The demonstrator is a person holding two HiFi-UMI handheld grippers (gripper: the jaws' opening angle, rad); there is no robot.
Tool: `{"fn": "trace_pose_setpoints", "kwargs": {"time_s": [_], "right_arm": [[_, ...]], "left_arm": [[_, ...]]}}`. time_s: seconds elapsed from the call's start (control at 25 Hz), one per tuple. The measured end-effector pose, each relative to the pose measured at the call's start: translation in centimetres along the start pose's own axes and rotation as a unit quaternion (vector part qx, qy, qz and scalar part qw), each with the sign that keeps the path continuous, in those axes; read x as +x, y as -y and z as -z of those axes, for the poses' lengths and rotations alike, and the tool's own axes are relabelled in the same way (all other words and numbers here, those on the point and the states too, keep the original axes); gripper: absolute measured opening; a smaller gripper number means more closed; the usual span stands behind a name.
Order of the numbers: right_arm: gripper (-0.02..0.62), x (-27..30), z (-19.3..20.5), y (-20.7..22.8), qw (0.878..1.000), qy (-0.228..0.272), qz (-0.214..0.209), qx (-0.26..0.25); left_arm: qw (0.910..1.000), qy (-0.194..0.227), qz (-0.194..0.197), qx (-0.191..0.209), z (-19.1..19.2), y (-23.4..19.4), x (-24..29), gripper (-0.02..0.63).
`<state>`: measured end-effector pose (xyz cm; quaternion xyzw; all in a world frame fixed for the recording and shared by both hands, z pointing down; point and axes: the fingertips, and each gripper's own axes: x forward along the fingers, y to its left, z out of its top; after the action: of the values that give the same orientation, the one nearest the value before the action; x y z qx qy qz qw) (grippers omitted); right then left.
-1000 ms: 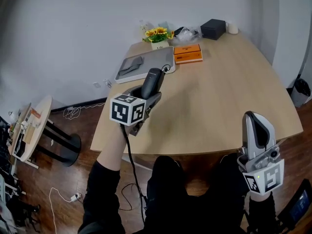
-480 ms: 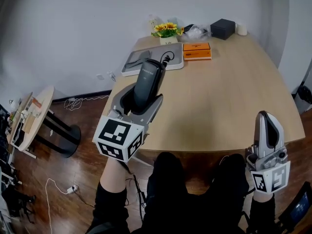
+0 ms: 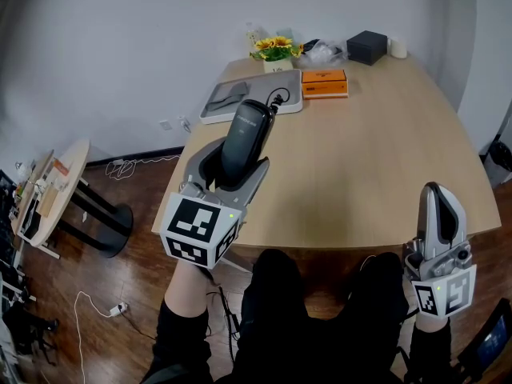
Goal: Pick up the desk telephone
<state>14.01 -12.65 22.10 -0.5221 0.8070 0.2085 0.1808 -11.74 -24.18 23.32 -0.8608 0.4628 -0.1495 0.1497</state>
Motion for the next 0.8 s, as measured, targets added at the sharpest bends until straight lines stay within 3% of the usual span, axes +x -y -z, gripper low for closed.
{"fn": "trace_pose_setpoints", "kwargs": {"time_s": [0.8], "right_arm": [[0.0, 0.08, 0.1, -0.04, 1.0, -0.008, 0.002, -0.021]], "left_arm": [[1.0, -0.003, -0.003, 0.004, 0.0, -0.1, -0.09, 0.268]]}}
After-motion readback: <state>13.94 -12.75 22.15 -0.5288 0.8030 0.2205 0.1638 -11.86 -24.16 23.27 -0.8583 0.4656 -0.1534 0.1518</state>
